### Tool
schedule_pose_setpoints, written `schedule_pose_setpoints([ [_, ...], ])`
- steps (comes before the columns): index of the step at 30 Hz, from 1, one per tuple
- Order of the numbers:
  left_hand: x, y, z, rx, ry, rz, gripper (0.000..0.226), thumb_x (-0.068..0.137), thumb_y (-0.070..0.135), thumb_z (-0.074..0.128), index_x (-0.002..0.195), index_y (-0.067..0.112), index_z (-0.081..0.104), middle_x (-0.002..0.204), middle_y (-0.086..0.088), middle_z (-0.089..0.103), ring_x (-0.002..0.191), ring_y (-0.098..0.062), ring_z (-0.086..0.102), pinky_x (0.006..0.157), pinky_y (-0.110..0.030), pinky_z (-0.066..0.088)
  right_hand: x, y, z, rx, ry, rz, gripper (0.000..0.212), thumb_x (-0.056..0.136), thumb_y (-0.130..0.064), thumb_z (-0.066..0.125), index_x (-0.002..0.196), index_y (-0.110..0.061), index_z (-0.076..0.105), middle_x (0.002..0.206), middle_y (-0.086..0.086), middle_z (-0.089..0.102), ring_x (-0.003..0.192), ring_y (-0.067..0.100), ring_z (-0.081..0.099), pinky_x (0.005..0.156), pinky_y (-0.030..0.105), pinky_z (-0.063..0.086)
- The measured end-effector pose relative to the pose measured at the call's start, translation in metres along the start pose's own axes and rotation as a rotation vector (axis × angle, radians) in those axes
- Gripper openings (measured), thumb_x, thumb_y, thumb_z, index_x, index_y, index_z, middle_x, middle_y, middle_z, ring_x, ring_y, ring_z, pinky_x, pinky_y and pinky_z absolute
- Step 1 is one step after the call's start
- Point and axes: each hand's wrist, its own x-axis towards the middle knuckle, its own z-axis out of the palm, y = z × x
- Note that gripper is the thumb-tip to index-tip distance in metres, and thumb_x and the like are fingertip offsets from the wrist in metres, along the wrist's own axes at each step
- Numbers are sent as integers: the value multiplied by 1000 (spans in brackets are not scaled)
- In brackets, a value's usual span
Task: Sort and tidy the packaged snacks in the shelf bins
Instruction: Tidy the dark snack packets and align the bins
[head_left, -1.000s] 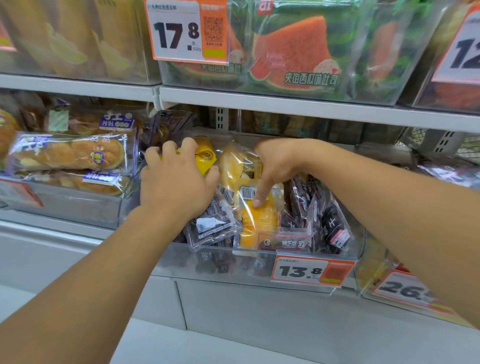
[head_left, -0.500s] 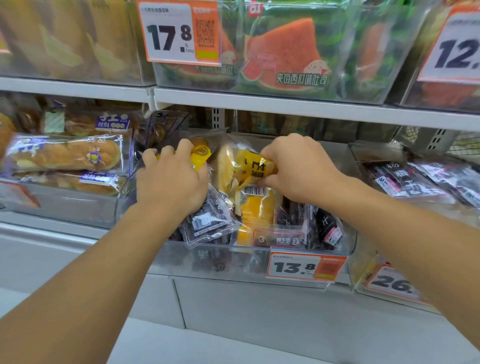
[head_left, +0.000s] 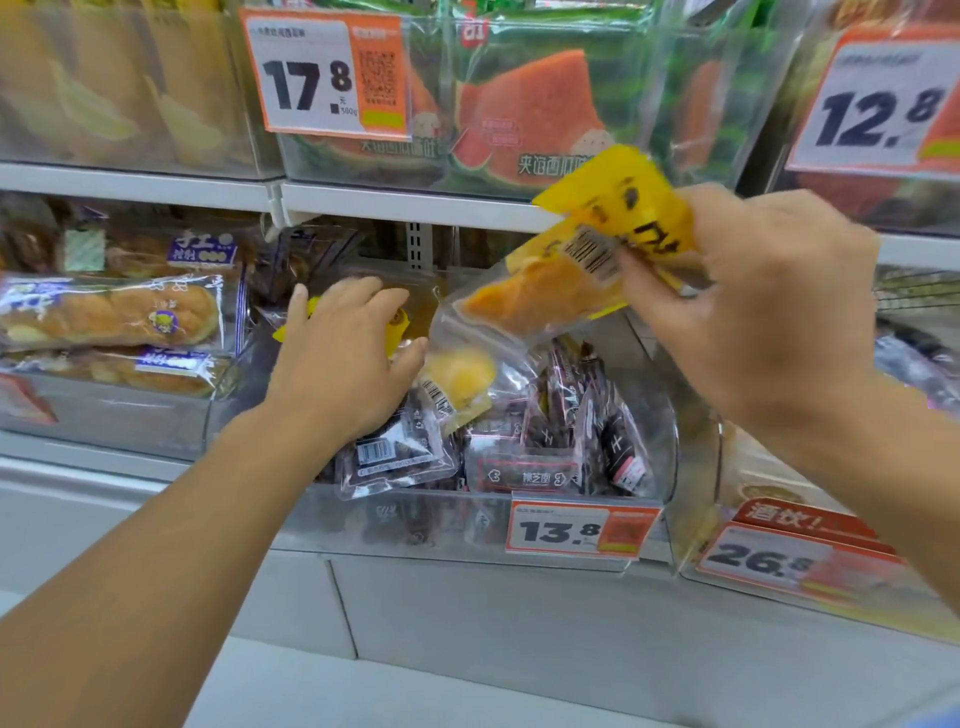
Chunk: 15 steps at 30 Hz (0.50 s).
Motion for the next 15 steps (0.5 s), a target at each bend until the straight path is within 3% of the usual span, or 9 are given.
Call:
schedule_pose_setpoints([
  [2,2,2,1,2,16,24,51,98,42,54,142,16,51,140,-4,51,138,-27,39,119,-59,14,-4,7,-11,82,-80,129,31,89,-41,67,84,-11,65,65,15,65,58,40,61,53,39,46],
  [4,2,11,-6,-62,108,84,39,102,40,47,131,16,59,127,0,59,127,-24,49,115,-52,26,-10,12,-15,249,-194,318,29,85,-42,68,84,-13,64,71,7,68,64,32,63,58,44,51],
  [6,0,30,-22,-382,190,111,29,104,41,41,101,27,67,97,21,64,102,-5,59,94,-26,40,-12,15,-12,391,-280,508,24,81,-36,75,81,-15,64,71,-3,68,64,21,62,61,42,52],
  [8,-4,56,-39,-842,69,48,25,95,58,47,88,41,64,87,28,66,89,8,61,82,-15,46,-11,17,-8,585,-364,675,19,79,-28,81,82,-15,67,72,-2,71,66,23,67,59,39,55],
  [9,-5,65,-42,-1024,-52,-4,29,85,68,53,94,45,66,95,26,70,93,7,63,85,-21,51,-11,17,-7,706,-398,750,16,80,-23,81,84,-13,70,74,1,74,68,26,71,55,37,56],
  [11,-8,76,-40,-1027,-230,-40,65,62,76,74,117,44,62,110,18,70,102,-1,66,89,-31,55,-9,16,-8,951,-412,910,7,83,-12,78,86,-9,72,77,7,75,63,24,72,48,30,54],
  [13,-9,81,-35,-825,-247,-46,100,45,66,87,135,39,52,118,18,65,110,1,60,89,-22,48,-7,17,-12,1154,-403,1018,5,85,-5,73,89,-8,73,78,12,74,59,19,69,45,24,50],
  [15,-6,84,-35,-854,-218,-63,97,39,55,87,129,33,59,109,15,70,102,6,61,82,-17,46,-7,23,-17,1338,-436,1064,11,87,-1,68,96,-6,70,79,12,74,56,16,67,41,20,47],
])
